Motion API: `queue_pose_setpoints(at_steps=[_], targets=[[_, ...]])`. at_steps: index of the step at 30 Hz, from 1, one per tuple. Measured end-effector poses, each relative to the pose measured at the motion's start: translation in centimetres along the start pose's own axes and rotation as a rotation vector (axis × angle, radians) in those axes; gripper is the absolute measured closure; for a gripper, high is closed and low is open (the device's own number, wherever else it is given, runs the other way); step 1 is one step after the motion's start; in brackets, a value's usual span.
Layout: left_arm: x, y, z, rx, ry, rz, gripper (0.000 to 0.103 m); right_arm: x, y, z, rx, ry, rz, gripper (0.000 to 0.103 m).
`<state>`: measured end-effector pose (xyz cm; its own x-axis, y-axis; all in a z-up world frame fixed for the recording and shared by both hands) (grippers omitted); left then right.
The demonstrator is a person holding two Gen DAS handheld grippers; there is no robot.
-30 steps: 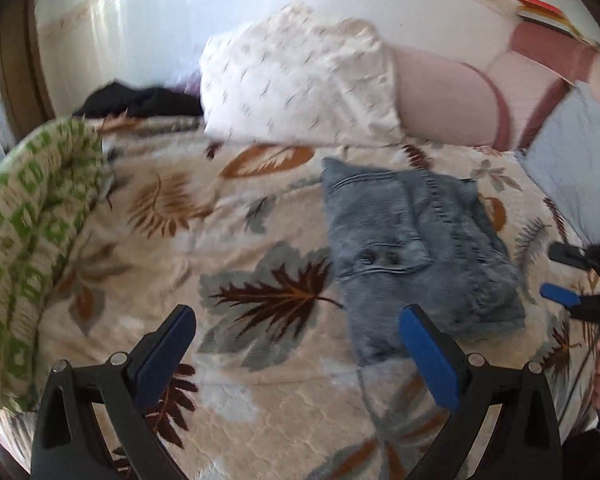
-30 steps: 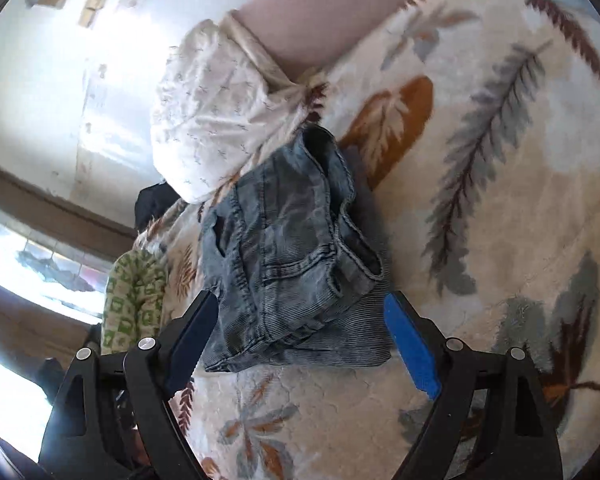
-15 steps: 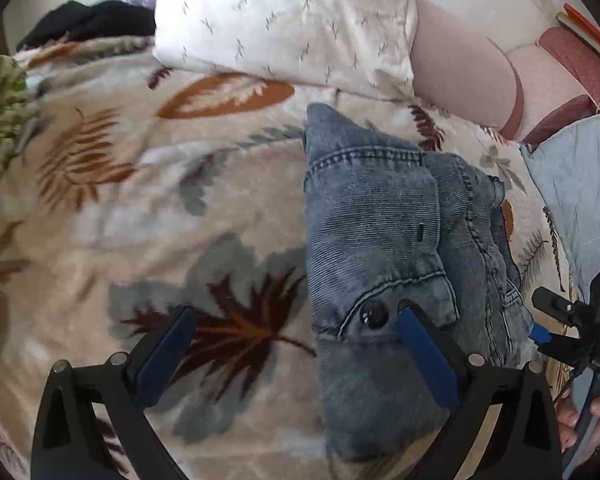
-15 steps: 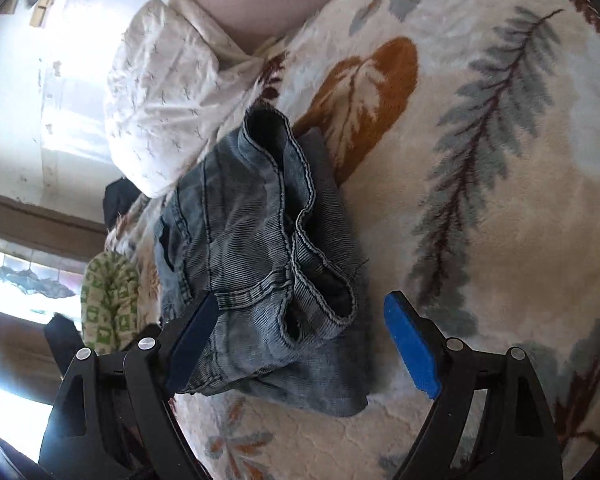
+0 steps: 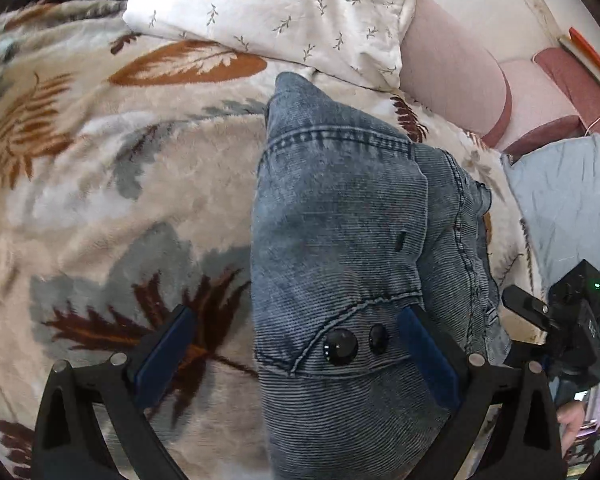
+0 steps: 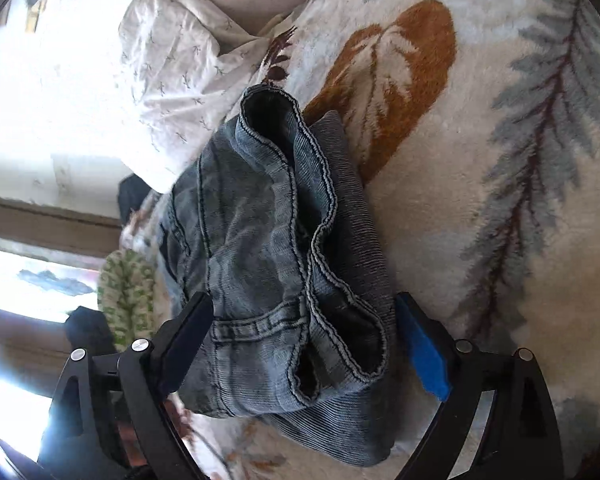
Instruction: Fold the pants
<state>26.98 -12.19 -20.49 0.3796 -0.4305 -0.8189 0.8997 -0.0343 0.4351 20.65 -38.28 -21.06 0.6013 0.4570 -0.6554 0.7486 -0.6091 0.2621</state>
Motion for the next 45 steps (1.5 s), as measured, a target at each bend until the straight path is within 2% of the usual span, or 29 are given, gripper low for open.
queue_pose_setpoints(at_steps=[3,9,10,12,13,14,15,17,19,20,22,25,27,32,38,41,45], targets=[[0.4,-0.2,0.1,0.013,-0.011,0.002,0.0,0.5,0.4,0.0,0.012,0.039,-0.015,0.011],[1.4,0.7,0.6,0.02,-0.044,-0.013,0.0,1.8,0.4,-1.2,-0.068,0.028,-0.045,0.011],[1.6,0.9,0.9,0.017,-0.058,-0.015,0.0,1.8,0.3,-1.3,-0.076,0.024,-0.046,0.013],[1.9,1.0,1.4,0.032,-0.043,-0.014,0.0,1.7,0.1,-1.4,-0.076,0.026,-0.043,0.019],[1.8,0.9,1.8,0.051,-0.032,-0.007,0.001,1.7,0.1,-1.3,-0.069,0.027,-0.042,0.027],[1.8,0.9,2.0,0.066,-0.031,-0.002,0.004,1.7,0.1,-1.2,-0.07,0.024,-0.045,0.037],[1.8,0.9,2.3,0.073,-0.041,-0.001,0.013,1.8,0.0,-1.2,-0.076,0.016,-0.051,0.041],[1.7,1.0,2.7,0.077,-0.058,-0.001,0.019,1.9,-0.1,-1.2,-0.09,0.006,-0.057,0.051],[1.5,0.9,3.1,0.107,-0.06,0.003,0.031,2.0,-0.3,-1.5,-0.098,0.012,-0.059,0.057],[1.3,0.9,3.1,0.116,-0.058,0.009,0.035,2.0,-0.3,-1.6,-0.105,0.012,-0.057,0.059],[0.7,0.9,3.4,0.135,-0.064,0.023,0.054,1.9,-0.5,-2.1,-0.12,0.009,-0.05,0.062],[-0.5,1.1,3.5,0.172,-0.058,0.048,0.065,1.4,-0.6,-3.4,-0.147,0.029,-0.027,0.068],[-1.2,1.2,3.2,0.169,-0.065,0.06,0.069,0.8,-1.0,-5.0,-0.193,0.043,-0.011,0.069],[-3.6,1.9,2.7,0.155,-0.058,0.101,0.07,0.2,-1.9,-7.2,-0.25,0.075,0.006,0.071],[-9.2,2.8,1.8,0.154,-0.06,0.203,0.069,-0.9,-3.1,-11.2,-0.342,0.154,0.052,0.071],[-12.0,3.0,1.5,0.158,-0.036,0.252,0.069,-1.9,-3.7,-13.5,-0.405,0.212,0.095,0.071],[-14.0,2.8,1.0,0.18,0.028,0.306,0.069,-1.7,-4.6,-15.3,-0.439,0.262,0.105,0.071]])
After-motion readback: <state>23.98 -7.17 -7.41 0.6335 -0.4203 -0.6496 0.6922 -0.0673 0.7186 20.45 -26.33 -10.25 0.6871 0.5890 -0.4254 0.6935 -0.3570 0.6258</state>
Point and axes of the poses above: each gripper's, at about its wrist camera, not at the fingertips, and x roughly the way its jaws point, z to its right, y to its top, the point moved 5 cm from there along x, roughly the way its jaws point, and after that the axes turned 5 degrees about z, right-handed, at the moved point
